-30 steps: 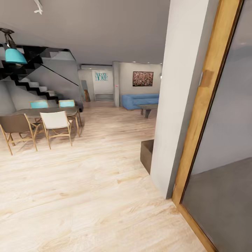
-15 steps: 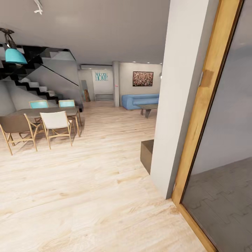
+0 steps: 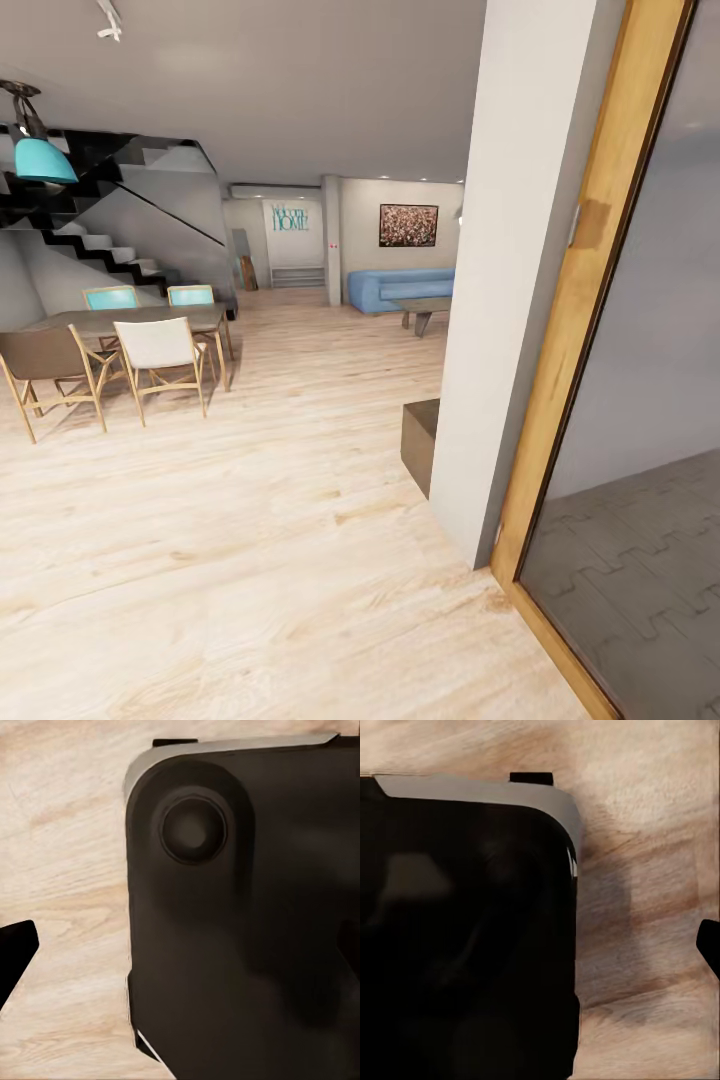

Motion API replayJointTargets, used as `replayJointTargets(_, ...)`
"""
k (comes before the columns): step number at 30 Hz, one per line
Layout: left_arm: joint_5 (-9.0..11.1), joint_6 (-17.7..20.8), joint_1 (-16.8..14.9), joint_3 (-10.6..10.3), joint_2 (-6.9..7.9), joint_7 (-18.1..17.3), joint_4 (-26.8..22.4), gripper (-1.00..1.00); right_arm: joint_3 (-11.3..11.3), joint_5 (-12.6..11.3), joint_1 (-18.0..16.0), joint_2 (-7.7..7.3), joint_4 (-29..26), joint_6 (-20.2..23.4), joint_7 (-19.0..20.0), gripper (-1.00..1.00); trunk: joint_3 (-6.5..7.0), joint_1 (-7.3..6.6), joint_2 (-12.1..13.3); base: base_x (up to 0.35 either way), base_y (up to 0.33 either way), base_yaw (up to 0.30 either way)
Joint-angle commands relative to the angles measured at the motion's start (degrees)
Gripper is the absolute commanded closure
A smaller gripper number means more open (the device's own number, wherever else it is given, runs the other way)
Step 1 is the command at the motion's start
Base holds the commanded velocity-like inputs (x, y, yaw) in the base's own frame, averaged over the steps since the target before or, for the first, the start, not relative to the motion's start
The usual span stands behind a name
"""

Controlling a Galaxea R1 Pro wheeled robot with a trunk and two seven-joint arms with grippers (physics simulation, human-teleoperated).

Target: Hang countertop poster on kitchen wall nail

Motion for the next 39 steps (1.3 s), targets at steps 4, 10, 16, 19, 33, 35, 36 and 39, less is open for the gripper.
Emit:
replayJointTargets(4,0.02,-1.38,0.04,0.04,1.30,-0.07,-1.38,-1.00,-0.09,0.09,-0.67,-1.30,-1.29,-0.19,-0.07,-1.00,-0.05,0.00,-0.03,0.000,0.000,0.000)
replayJointTargets(10,0.14,-4.72,0.04,-0.04,3.36,0.05,-36.01,-1.00,-0.13,-0.04,-0.82,-2.86,-33.31,-1.44,-0.10,-1.00,-0.05,0.00,-0.03,0.000,0.000,0.000)
replayJointTargets(16,0.18,-4.80,0.04,0.13,3.55,-0.02,-39.15,-1.00,-0.14,-0.07,-0.88,-3.11,-34.64,-7.31,-0.12,-1.00,-0.05,0.00,-0.03,0.000,0.000,0.000)
replayJointTargets(19,0.14,-4.84,0.04,0.09,3.56,-0.09,-40.50,-1.00,-0.14,-0.02,-0.87,-3.16,-38.10,-8.12,-0.18,-1.00,-0.05,0.00,-0.03,0.000,0.000,0.000)
replayJointTargets(33,4.43,-4.86,0.04,1.67,3.60,0.14,-42.09,-1.00,0.06,0.27,-0.20,-3.34,-41.51,-8.41,-0.09,-1.00,-0.05,0.00,-0.03,0.000,0.000,0.110)
replayJointTargets(35,4.72,-4.86,0.04,1.74,3.61,0.14,-42.05,-1.00,0.05,0.27,-0.19,-3.32,-41.50,-8.41,-0.09,-1.00,-0.05,0.00,-0.03,0.000,0.000,0.277)
replayJointTargets(36,4.78,-4.86,0.04,1.75,3.60,0.14,-42.04,-1.00,0.05,0.27,-0.19,-3.32,-41.50,-8.41,-0.09,-1.00,-0.05,0.00,-0.03,0.000,0.000,0.282)
replayJointTargets(39,4.96,-4.86,0.04,1.79,3.58,0.15,-42.02,-1.00,0.08,0.28,-0.19,-3.32,-41.49,-8.41,-0.09,-1.00,-0.05,0.00,-0.03,0.000,0.000,0.288)
